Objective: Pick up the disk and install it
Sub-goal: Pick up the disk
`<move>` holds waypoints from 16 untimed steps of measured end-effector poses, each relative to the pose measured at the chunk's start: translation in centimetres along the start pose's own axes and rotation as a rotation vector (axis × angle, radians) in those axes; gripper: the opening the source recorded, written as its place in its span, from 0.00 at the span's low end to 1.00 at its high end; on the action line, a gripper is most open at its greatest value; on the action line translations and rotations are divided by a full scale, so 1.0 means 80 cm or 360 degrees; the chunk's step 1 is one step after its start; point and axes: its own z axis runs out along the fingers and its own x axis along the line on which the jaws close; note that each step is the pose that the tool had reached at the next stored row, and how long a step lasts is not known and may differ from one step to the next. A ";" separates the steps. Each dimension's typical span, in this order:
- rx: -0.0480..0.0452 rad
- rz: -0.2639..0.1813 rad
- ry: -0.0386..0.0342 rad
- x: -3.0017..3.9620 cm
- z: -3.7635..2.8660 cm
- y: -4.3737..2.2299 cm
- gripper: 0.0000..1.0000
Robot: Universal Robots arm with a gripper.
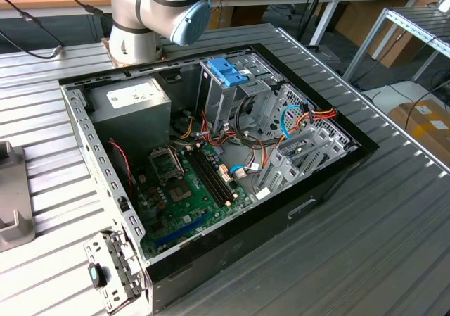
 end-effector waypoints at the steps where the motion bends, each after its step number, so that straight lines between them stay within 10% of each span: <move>1: 0.0000 -0.0007 0.0000 0.0000 0.0000 0.0000 0.10; 16: -0.0003 -0.0121 0.0005 0.0000 0.0000 0.0000 0.10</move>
